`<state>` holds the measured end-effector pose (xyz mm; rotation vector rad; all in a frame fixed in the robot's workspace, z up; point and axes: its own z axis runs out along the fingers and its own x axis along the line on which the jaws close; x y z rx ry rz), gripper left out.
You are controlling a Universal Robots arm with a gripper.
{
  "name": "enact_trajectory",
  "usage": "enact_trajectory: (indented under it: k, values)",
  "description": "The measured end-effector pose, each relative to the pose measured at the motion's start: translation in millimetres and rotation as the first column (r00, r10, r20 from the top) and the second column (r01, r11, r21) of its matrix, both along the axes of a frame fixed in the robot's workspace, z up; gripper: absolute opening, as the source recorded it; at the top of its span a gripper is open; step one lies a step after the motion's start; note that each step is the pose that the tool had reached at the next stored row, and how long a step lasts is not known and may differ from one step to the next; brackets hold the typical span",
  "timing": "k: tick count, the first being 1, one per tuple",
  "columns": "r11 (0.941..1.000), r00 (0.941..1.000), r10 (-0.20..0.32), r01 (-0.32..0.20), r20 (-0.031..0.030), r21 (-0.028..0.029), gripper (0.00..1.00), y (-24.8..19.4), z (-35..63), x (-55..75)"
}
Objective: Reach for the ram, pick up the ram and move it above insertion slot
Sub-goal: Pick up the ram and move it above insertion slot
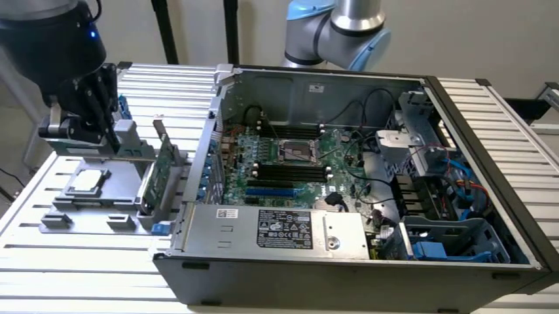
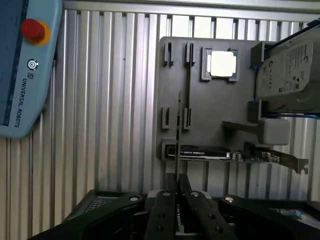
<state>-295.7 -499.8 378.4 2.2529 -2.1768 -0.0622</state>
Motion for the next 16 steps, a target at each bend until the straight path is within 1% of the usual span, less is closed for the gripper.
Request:
enact_trajectory:
  k: [5, 8, 10, 16]
  values:
    - [1.0000, 1.0000, 0.000, 0.000, -0.0011, 0.0001, 0.14, 0.1, 20.9, 22.5]
    - [1.0000, 1.0000, 0.000, 0.000, -0.0019, 0.0003, 0.14, 0.1, 30.6, 36.3]
    - [1.0000, 1.0000, 0.000, 0.000, -0.0024, 0.0001, 0.14, 0.1, 34.1, 45.4]
    - [1.0000, 1.0000, 0.000, 0.000, -0.0026, 0.0001, 0.14, 0.1, 38.3, 72.7]
